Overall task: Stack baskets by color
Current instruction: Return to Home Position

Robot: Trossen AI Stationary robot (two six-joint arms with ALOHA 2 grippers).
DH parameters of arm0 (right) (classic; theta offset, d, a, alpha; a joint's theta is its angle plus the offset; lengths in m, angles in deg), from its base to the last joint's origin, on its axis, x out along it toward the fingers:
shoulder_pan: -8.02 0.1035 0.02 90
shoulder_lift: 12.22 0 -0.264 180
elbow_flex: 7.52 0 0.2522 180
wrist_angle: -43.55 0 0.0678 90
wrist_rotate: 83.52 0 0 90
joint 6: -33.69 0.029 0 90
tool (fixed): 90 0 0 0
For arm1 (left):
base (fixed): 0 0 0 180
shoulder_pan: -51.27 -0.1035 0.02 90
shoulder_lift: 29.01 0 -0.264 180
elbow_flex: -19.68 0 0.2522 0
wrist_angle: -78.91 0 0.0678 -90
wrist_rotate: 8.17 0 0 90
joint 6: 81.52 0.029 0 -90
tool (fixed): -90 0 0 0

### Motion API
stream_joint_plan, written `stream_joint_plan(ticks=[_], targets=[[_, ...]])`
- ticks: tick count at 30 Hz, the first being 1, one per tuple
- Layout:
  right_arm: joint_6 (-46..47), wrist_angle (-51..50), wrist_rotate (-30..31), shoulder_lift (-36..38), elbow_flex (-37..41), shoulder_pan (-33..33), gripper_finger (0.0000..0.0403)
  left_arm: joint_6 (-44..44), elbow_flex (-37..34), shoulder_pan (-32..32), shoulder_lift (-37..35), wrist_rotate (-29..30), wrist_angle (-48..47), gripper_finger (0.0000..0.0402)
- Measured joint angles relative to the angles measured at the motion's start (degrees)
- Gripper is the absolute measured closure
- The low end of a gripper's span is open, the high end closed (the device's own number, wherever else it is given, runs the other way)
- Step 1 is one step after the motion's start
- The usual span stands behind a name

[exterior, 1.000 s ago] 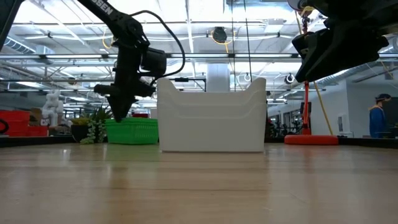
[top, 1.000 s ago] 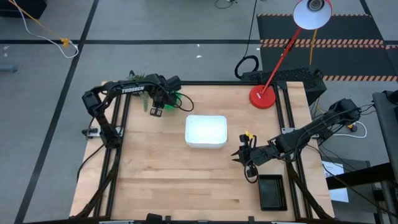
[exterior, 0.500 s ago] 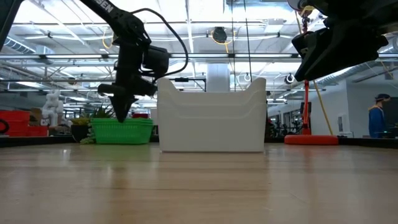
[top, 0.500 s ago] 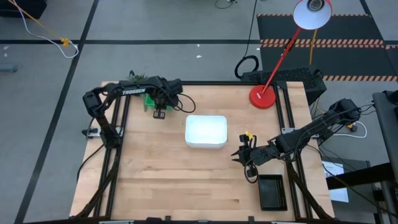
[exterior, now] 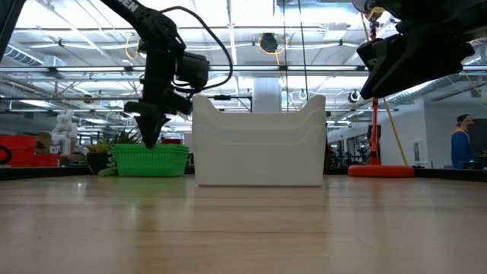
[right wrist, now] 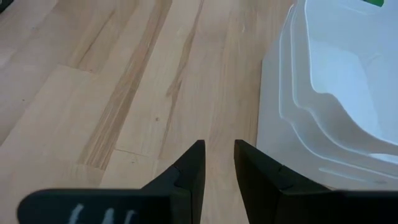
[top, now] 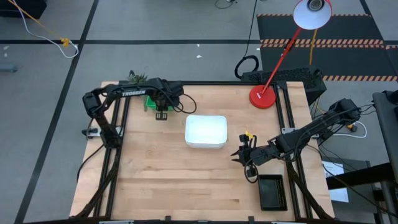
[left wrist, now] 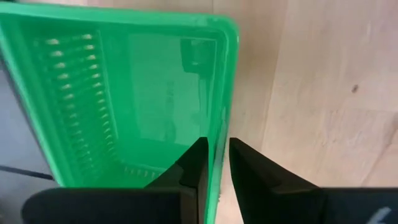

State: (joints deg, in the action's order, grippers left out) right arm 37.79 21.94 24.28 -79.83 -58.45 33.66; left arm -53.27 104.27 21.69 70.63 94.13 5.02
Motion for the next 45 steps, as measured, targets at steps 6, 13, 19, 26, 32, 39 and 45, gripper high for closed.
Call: stream_joint_plan(ticks=[6, 13, 19, 26, 32, 39, 45], targets=[[0.1, 0.9, 0.0, 0.0, 0.0, 0.0, 0.0326, -1.0, 0.0, 0.9, -2.5, 2.3, 0.4, 0.0292], [0.2, 2.9, 0.0, 1.1, 0.0, 0.0, 0.0326, -4.9, 0.0, 3.6, -10.3, 2.7, -0.4, 0.0216], [-0.3, 2.0, 0.0, 7.2, 0.0, 1.4, 0.0345, -19.3, 0.0, 7.1, -19.7, 0.0, -2.1, 0.0209], [-1.7, -2.0, 0.0, 16.4, 0.0, 4.1, 0.0398, -22.4, -8.1, 18.4, -31.5, 0.7, 12.2, 0.025], [-5.8, -4.1, 0.1, 22.0, 0.0, 5.3, 0.0399, -21.3, -23.6, 23.7, -43.3, -2.8, 32.9, 0.0285], [-14.7, 0.4, -0.1, 25.9, 2.5, 4.8, 0.0402, -20.7, -38.5, 27.2, -52.6, -3.2, 52.0, 0.0315], [-18.8, 14.9, -6.0, 30.9, 15.1, 1.5, 0.0402, -17.0, -45.6, 27.4, -56.5, -7.4, 60.7, 0.0338]])
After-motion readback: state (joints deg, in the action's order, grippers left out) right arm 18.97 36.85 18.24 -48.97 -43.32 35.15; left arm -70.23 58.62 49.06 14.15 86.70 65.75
